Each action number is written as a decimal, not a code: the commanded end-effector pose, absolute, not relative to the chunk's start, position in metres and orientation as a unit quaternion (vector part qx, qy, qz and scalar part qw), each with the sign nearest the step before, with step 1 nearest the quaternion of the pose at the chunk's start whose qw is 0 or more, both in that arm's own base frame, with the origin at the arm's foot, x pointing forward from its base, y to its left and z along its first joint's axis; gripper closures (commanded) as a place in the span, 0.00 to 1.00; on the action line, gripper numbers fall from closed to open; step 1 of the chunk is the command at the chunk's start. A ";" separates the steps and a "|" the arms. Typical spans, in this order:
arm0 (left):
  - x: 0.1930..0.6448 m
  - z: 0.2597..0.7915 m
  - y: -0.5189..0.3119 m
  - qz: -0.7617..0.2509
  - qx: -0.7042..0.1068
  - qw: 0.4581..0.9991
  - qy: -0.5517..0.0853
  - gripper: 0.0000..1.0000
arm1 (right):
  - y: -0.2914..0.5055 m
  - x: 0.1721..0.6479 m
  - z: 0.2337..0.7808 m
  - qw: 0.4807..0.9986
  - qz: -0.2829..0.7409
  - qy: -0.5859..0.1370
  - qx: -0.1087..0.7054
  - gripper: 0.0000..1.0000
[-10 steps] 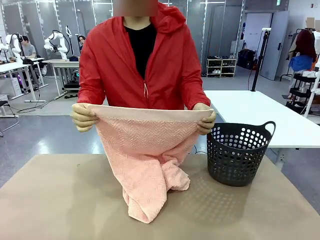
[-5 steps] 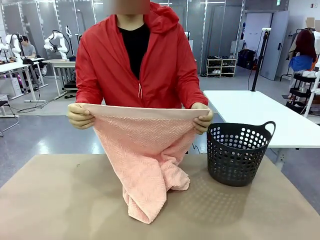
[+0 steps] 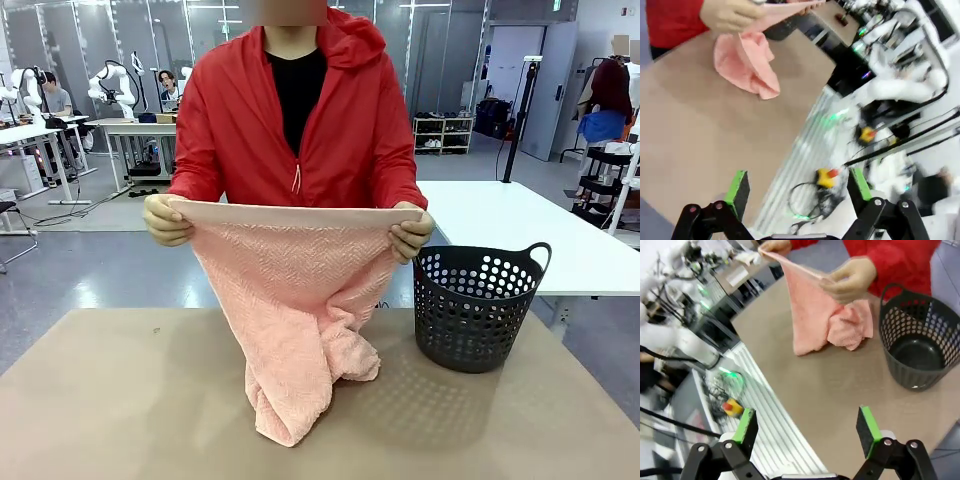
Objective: Fold the towel.
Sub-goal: Grab the top end of the 100 cm Hotel Towel extended by the human.
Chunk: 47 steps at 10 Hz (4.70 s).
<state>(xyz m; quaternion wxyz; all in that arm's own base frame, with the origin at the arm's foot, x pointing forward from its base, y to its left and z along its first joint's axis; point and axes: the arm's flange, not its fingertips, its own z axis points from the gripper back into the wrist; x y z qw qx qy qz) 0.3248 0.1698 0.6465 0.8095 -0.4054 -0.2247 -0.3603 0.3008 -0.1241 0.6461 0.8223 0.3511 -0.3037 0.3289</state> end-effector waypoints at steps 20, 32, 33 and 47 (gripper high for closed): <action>0.320 0.719 -0.162 -0.655 0.074 0.704 -0.264 0.00 | 0.151 0.338 0.724 0.705 0.639 -0.300 -0.073 0.00; 0.439 0.670 -0.267 -0.689 0.075 0.681 -0.237 0.00 | 0.215 0.427 0.674 0.712 0.658 -0.208 -0.131 0.00; 0.449 0.662 -0.267 -0.685 0.084 0.687 -0.229 0.00 | 0.217 0.436 0.663 0.717 0.658 -0.197 -0.121 0.00; 0.476 0.635 -0.260 -0.686 0.067 0.696 -0.199 1.00 | 0.216 0.468 0.627 0.726 0.662 -0.167 -0.085 1.00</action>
